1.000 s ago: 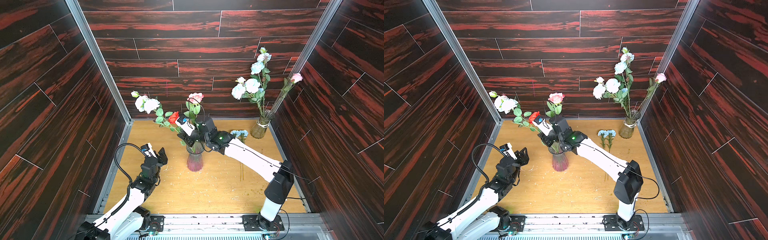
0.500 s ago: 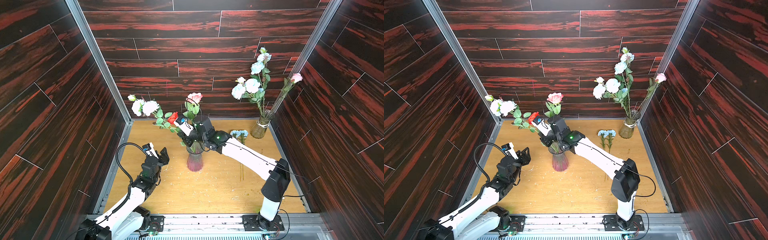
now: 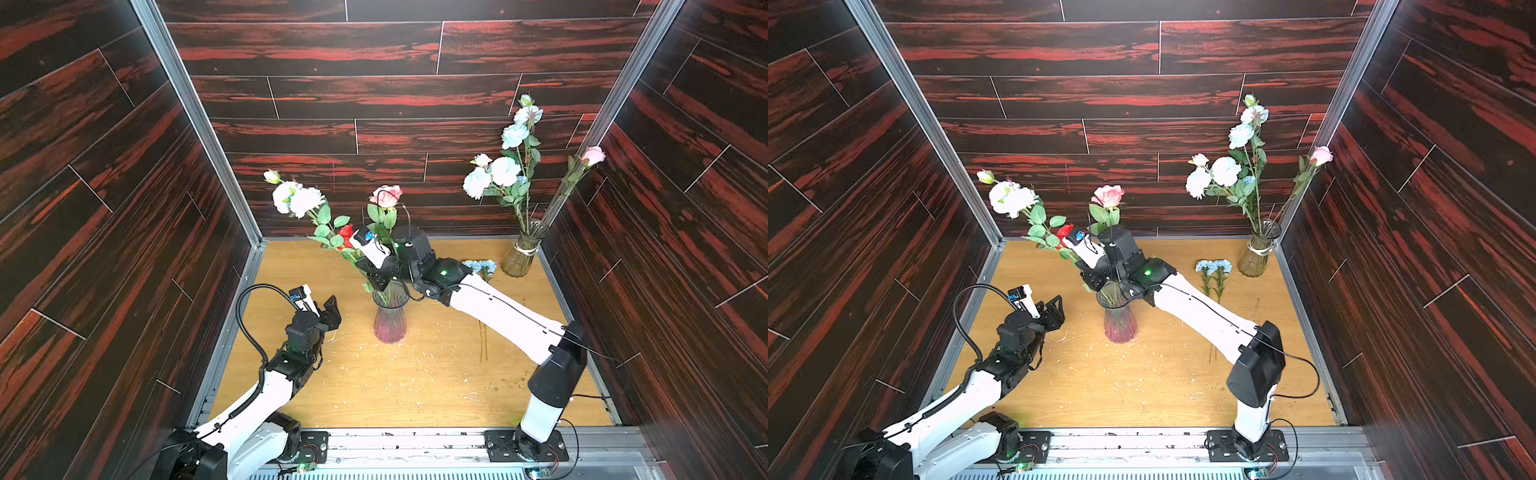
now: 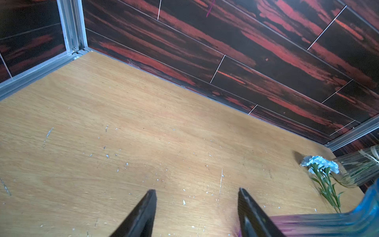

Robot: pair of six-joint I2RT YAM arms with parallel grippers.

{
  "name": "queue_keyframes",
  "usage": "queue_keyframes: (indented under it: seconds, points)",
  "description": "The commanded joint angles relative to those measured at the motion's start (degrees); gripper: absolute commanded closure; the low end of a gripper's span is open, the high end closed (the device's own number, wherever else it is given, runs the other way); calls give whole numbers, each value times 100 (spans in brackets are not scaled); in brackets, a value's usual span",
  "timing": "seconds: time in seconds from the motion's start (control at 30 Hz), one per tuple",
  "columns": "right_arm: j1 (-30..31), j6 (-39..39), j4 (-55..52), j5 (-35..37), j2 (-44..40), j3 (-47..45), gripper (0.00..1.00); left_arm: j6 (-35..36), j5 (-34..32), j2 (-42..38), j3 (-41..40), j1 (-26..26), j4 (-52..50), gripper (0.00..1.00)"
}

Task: Pick out blue flowers from the vase
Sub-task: Pick up the flower from the vase.

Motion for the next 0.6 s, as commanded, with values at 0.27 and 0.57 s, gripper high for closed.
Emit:
queue_keyframes:
  seconds: [0.27, 0.57]
  points:
    - [53, 199, 122, -277, -917, 52, 100, 67, 68, 204, 228, 24, 64, 35]
    - [52, 218, 263, -38, -1077, -194, 100, 54, 136, 288, 263, 31, 75, 35]
